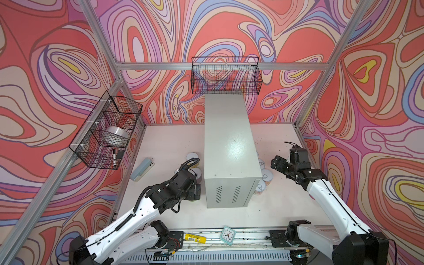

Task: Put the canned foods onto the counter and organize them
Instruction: 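Move the left gripper over the cans while the right arm rises, then lower the left gripper onto the large white-lidded orange-green can and close it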

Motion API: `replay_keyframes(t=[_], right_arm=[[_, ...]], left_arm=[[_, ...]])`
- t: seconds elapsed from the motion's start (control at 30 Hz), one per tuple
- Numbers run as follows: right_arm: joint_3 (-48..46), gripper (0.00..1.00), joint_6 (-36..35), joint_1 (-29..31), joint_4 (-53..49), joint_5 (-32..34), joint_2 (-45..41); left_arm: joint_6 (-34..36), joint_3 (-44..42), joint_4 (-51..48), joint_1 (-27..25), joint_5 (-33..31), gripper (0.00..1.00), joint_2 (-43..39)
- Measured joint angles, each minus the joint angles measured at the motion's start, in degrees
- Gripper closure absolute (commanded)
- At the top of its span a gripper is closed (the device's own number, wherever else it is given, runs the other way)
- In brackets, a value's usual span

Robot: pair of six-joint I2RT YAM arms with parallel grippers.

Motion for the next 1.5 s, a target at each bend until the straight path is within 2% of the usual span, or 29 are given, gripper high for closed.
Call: replay_keyframes(t=[0.43,0.97,1.1,1.27,1.5], right_arm=[[-1.31,0.03,0.02,0.00,0.85,-0.74,-0.28],[-2.23,0.05,0.00,0.00,2.73,-1.53,0.09],[-2.67,0.05,0.02,0.00,3.10,-1.86,0.11],[-2.78,0.05,0.02,0.00,3.26,-2.05,0.28],[-2.78,0.06,0.00,0.02,3.82,-2.08,0.83]], left_arm=[[-2.49,-4.59,6.58,-1.20,-0.50,0.00,2.43],[-6.08,-9.27,11.74,-1.97,-2.01,0.12,5.38],[-6.78,-10.05,12.37,-2.21,-2.45,0.12,5.42],[-7.13,-11.37,14.14,-2.43,-3.78,0.06,5.55],[-7.02,-11.52,18.21,-2.56,-5.01,0.07,9.46]])
